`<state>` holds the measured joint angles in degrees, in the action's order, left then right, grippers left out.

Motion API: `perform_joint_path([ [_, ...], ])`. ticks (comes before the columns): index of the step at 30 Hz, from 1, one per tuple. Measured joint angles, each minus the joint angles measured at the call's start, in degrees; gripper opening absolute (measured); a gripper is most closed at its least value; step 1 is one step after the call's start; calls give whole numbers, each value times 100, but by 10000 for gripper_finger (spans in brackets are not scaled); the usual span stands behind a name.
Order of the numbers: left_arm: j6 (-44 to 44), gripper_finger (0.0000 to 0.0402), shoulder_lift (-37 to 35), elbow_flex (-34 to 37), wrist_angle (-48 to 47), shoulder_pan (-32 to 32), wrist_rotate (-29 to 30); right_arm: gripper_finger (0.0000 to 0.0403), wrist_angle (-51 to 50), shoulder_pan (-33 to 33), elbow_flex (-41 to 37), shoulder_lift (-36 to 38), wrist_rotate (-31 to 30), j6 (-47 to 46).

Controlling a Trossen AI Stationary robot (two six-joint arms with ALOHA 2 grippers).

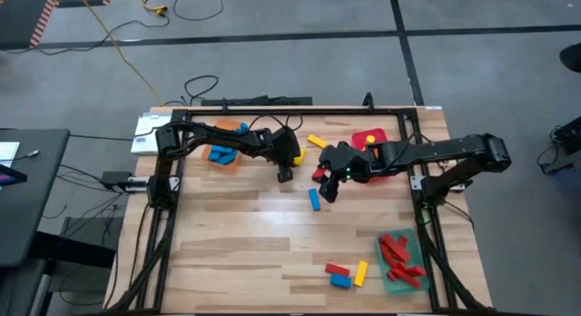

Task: Sort blocks
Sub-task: Put the yellow rectangle block into the red bin

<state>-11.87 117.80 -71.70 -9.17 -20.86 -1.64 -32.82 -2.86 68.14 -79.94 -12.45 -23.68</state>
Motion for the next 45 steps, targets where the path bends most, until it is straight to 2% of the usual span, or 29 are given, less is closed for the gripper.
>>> perform_joint_path([
  [5,-29,16,8,2,-6,-2,40,234,-46,-1,0,0,-101,4],
  [7,-29,4,-21,2,-79,-5,40,234,-134,-1,0,0,-101,-27],
  [10,-28,6,-66,2,-211,-7,47,234,-450,-1,0,0,-156,-173],
  [14,78,12,-222,11,-352,-8,75,234,-748,63,-90,2,-658,-311],
  [16,117,17,-328,27,-477,-12,146,233,-722,224,-244,1,-714,-323],
  [23,122,61,-642,39,-740,32,151,205,-40,1082,-1026,-120,-606,-205],
  [28,58,114,-688,39,-914,99,-8,175,1132,1710,-1404,-572,222,255],
  [36,171,196,-698,28,-605,319,-121,138,2499,2407,-1412,-1754,1130,665],
  [39,210,210,-698,28,-591,349,-121,127,2834,2595,-1412,-2095,1370,709],
  [45,396,221,-698,28,-431,352,-121,118,3059,2785,-1412,-2435,1392,731],
])
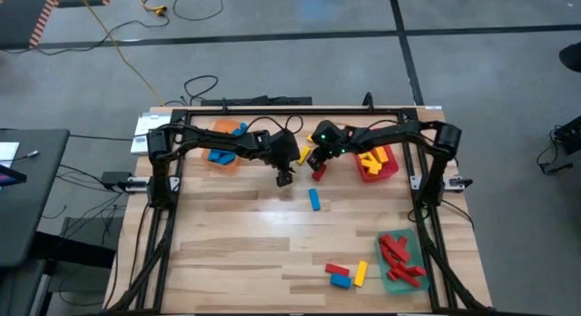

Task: Sort blocks
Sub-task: Put the yellow rectangle block into the red bin

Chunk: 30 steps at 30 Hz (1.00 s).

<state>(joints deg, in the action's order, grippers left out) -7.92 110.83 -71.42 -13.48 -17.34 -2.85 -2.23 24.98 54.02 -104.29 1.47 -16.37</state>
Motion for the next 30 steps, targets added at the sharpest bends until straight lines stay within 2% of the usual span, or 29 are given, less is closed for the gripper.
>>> perform_joint_path([
  [15,176,223,-9,-4,41,2,9,118,358,416,2,-5,-335,-6],
  [30,194,223,-11,-9,55,89,11,118,269,458,2,-5,-456,171],
])
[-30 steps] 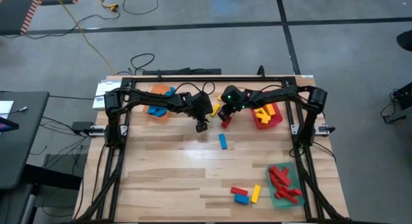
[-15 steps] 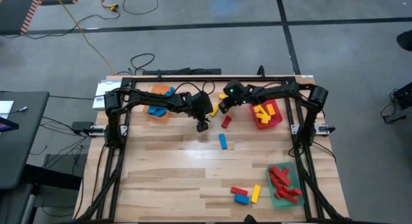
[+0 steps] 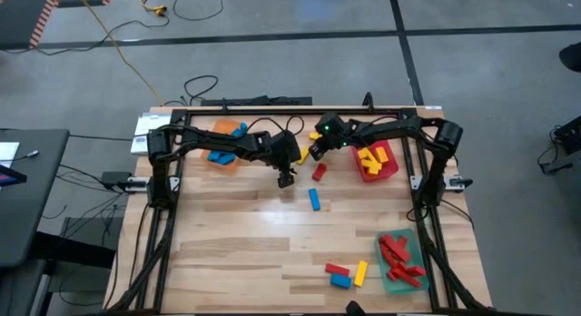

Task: Sort blocks
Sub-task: Put the yellow rectangle block into the red bin

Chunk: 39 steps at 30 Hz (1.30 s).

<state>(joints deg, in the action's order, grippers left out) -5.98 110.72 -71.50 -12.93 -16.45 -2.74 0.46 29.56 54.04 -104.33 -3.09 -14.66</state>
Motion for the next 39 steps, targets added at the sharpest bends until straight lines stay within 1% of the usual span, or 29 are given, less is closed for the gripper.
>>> perform_joint_path([
  [5,2,223,0,0,2,68,0,118,108,-14,0,0,-8,20],
  [14,72,222,0,0,13,112,0,118,238,-254,0,0,44,-1],
  [22,111,222,-2,0,0,112,8,118,285,-143,0,0,41,-333],
  [28,108,222,-2,0,-7,111,320,118,441,-163,14,-109,55,-518],
  [31,107,222,-2,0,-13,101,326,118,558,-189,55,-425,420,-611],
  [34,105,222,-9,0,-129,107,315,118,483,-246,261,-742,594,-699],
  [36,67,222,-11,0,-270,114,313,118,304,-320,395,-768,590,-733],
  [39,1,222,-11,0,-483,127,323,118,285,-444,470,-674,813,-736],
])
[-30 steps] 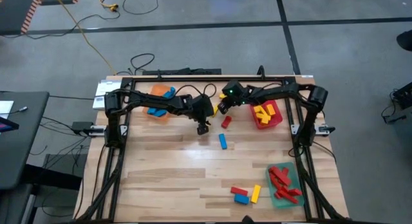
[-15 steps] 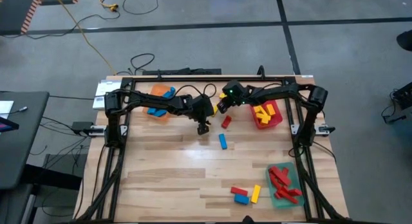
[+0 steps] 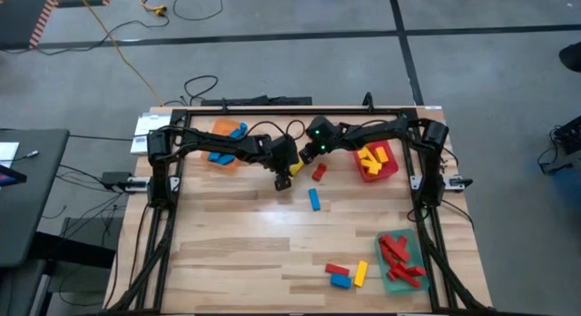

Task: Sort blocks
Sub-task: Put the yellow rectangle block into the red bin

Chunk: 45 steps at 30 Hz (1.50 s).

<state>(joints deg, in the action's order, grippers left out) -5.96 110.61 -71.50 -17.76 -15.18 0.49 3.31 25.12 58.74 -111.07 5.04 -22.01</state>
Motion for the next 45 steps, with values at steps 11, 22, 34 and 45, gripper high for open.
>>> perform_joint_path([
  [11,21,231,0,-2,-111,25,74,118,-963,-56,44,567,313,-22],
  [22,-587,281,0,-2,125,195,732,118,-1403,-169,44,575,261,141],
  [34,-911,280,0,-2,68,168,949,118,-1045,-238,42,403,242,239],
  [45,-1013,279,0,-2,-177,155,1001,118,-732,-420,600,-322,413,208],
])
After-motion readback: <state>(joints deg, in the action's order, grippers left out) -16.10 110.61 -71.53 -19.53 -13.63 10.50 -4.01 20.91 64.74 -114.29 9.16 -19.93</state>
